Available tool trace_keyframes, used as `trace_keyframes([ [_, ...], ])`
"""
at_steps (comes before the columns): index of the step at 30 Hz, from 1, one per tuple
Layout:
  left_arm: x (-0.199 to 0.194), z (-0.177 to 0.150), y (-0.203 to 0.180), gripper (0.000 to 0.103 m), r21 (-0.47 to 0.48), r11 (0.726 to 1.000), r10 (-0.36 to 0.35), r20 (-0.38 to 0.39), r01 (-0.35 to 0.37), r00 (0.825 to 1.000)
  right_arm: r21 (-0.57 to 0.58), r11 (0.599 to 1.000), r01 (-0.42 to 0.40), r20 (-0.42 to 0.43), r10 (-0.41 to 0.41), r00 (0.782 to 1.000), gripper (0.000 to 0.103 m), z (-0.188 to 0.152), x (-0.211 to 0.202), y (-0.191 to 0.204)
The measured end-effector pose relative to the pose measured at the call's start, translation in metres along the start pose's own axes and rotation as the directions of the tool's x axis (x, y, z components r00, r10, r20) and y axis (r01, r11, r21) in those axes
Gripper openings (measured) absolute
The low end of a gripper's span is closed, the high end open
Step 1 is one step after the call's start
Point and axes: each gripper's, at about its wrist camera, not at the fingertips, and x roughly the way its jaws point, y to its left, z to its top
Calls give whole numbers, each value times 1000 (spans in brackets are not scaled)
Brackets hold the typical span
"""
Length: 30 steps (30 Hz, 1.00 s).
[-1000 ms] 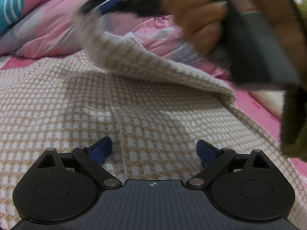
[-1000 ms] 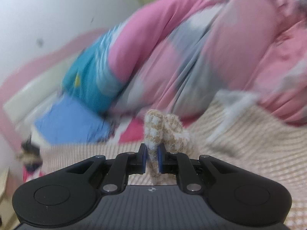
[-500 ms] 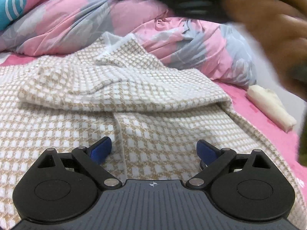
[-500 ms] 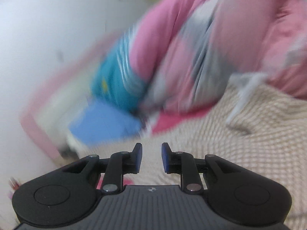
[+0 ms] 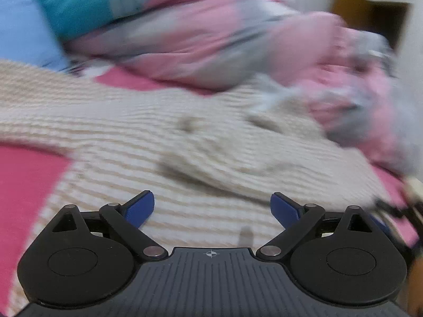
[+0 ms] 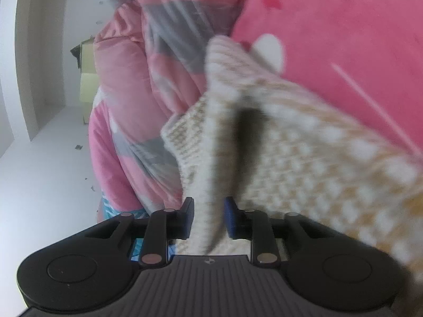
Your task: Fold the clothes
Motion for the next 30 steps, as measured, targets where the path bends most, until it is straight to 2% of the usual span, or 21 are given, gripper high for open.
trace_keyframes([
  [2, 11, 6, 3, 95, -11, 1000, 16, 11, -16, 1000, -42, 998, -52, 3, 52, 999, 27, 0, -1, 0],
  [5, 29, 12, -1, 92, 2, 1000, 17, 16, -17, 1000, -95, 993, -64, -12, 63, 998, 27, 0, 2, 3],
  [7, 39, 15, -4, 77, 21, 999, 29, 24, -29, 999, -115, 991, -66, -17, 64, 998, 27, 2, 3, 6],
  [8, 44, 16, -6, 68, 30, 999, 36, 29, -37, 999, -123, 990, -66, -17, 64, 998, 27, 2, 4, 7],
  [9, 48, 18, -7, 53, 37, 998, 40, 38, -42, 998, -131, 989, -65, -17, 63, 998, 27, 2, 4, 8],
  [10, 47, 20, -6, 46, 45, 998, 44, 54, -46, 998, -139, 988, -63, -17, 61, 998, 27, 2, 5, 9],
  [12, 43, 26, -2, 14, 60, 997, 53, 92, -58, 994, -155, 986, -57, -16, 56, 998, 27, 2, 6, 12],
  [18, 28, 44, 12, 12, 101, 990, 75, 204, -97, 976, -237, 972, -10, -26, 4, 1000, 27, -5, 17, 21],
  [20, 44, 40, 26, 13, 100, 992, 59, 120, -71, 991, -293, 955, 51, -40, -65, 997, 27, -8, 22, 33],
  [22, 49, 34, 43, 17, 46, 999, 2, 92, -6, 996, -427, 895, 130, -29, -158, 987, 29, -16, 23, 58],
  [24, 49, 35, 57, 28, -24, 998, -58, 82, 60, 995, -584, 794, 168, -17, -219, 976, 29, -31, 28, 94],
  [27, 51, 32, 69, 30, -79, 990, -110, 57, 114, 992, -761, 636, 125, -50, -249, 967, 33, -62, 60, 155],
  [30, 49, 31, 70, 31, -83, 988, -129, 52, 133, 990, -874, 481, 71, -91, -306, 948, 34, -96, 117, 200],
])
